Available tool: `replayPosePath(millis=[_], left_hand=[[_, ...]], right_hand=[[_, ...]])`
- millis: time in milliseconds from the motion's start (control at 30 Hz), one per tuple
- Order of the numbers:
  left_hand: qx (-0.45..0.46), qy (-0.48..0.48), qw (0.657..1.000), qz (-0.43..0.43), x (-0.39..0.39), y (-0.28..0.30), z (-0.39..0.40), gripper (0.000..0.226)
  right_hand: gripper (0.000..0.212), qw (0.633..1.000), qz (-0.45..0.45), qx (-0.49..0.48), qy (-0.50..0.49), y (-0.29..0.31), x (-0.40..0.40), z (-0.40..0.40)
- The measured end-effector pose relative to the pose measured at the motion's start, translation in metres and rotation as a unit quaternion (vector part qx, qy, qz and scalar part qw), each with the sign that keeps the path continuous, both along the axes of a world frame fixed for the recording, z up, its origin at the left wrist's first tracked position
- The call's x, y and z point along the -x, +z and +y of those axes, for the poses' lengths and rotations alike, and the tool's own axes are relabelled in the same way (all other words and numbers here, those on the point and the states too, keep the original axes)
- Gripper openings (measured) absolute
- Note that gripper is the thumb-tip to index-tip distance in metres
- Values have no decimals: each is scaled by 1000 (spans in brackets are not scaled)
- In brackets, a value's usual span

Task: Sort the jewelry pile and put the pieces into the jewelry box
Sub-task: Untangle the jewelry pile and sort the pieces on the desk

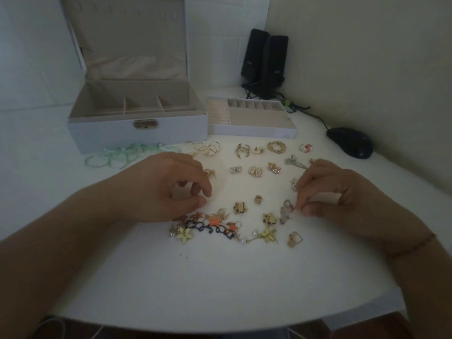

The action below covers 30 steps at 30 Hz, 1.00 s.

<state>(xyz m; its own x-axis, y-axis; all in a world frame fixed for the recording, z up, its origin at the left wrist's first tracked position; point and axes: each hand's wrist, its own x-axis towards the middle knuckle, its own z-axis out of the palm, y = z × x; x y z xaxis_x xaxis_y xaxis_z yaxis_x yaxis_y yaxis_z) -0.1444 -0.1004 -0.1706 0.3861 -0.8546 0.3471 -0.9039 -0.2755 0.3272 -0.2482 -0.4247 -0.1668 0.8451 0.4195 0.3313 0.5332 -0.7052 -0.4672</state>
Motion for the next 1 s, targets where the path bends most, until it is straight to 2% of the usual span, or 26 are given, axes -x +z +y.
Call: replayPosePath(millis=[133, 233, 333, 533, 633, 733, 833, 1000], left_hand=[[4, -6, 1000, 0, 1, -1, -2, 9], [7, -10, 1000, 1, 2, -1, -4, 10], [5, -13, 1000, 0, 3, 0, -5, 11], [5, -11, 1000, 5, 4, 0, -5, 9], [1, -6, 1000, 3, 4, -1, -5, 10], [6, 0, 1000, 5, 6, -1, -6, 13], [6, -5, 1000, 1, 8, 0, -7, 16], [3, 0, 1000, 4, 8, 0, -6, 15]], right_hand=[[4, 986, -90, -100, -96, 3, -4, 2], [15, 976, -110, -47, -182, -5, -15, 4], [15, 973, -94, 20, -208, -12, -20, 9], [9, 975, -98, 96, -176, -12, -22, 24], [13, 978, -103, 82, -164, -8, -18, 21], [15, 992, -73, 52, -92, -3, -9, 10], [19, 995, -40, 84, -43, -1, -3, 5], [19, 991, -38, 119, -49, -3, -7, 9]])
